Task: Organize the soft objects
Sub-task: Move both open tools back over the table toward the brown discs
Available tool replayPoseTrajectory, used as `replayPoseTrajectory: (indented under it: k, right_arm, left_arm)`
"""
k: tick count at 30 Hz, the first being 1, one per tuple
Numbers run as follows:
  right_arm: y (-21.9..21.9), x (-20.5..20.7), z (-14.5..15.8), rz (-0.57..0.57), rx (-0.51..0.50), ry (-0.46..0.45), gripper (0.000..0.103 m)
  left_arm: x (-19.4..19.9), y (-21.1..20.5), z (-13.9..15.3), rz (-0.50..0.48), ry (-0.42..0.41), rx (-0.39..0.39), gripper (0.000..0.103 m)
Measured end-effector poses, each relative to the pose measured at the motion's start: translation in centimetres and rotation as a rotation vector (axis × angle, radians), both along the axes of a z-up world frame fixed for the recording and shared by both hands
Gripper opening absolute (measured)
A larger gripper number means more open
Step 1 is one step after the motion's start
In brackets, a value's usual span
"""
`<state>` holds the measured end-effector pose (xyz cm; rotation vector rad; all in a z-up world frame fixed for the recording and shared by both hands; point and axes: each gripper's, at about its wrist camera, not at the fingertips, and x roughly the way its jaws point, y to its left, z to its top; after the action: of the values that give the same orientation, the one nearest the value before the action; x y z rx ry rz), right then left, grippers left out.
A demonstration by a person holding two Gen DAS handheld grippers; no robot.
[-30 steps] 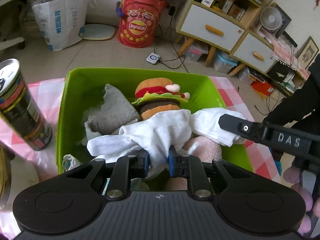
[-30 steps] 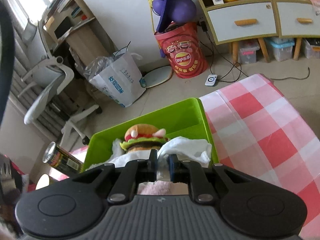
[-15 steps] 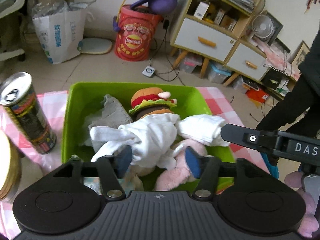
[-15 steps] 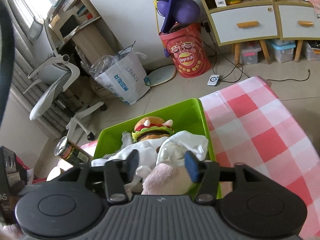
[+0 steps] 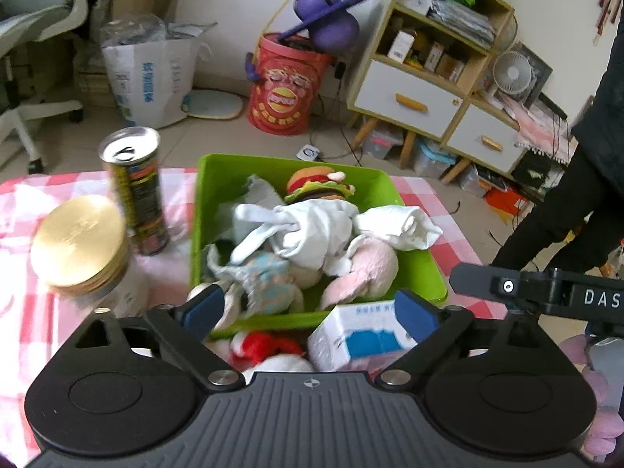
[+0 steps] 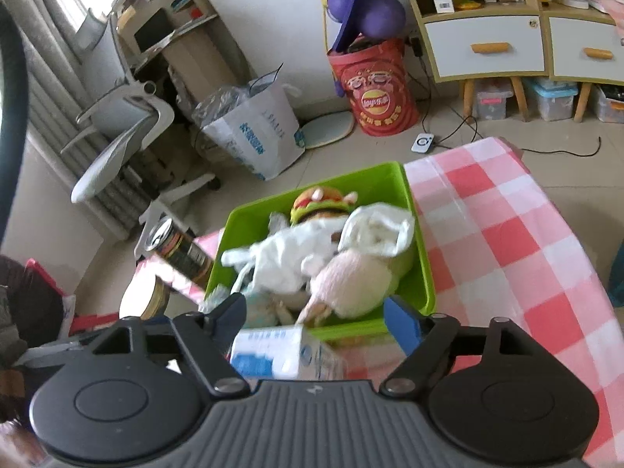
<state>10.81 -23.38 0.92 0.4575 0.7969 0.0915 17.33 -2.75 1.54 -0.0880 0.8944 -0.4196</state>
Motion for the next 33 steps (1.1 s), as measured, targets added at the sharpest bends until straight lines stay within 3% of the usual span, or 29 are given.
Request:
replayPoseTrajectory:
  k: [9,20,26,30,33]
  right_arm:
    - [2.5,-2.7,-0.7,0.063,-0.027,0.028,0.061]
    - [3.6,-5.4,-3.0,0.094,-0.077,0.061,0.064]
    - [4.0,-6.7,-5.9,0.11,-0.134,0.09,0.064]
    - [4.9,-7.4,-8.3,0.17,-0.214,0.103,0.064]
    - [5.3,-7.5,-10.0,0.208,-0.272,0.127,0.064]
  left_arm:
    - [-3.6,3.1,-0.6,0.073,-0.004,0.029,0.094]
    - [-8.4,4.6,-3.2,0.142,-0.004,0.072,0.096]
    - [-11.0,5.1,-6.4,0.197,0.025,0.055,0.097]
    - [-11.7,5.0,-8.1,0.204,0.048,0.104,0.097]
    - [-11.8,5.0,-9.4,0.205,0.057,0.098,0.096]
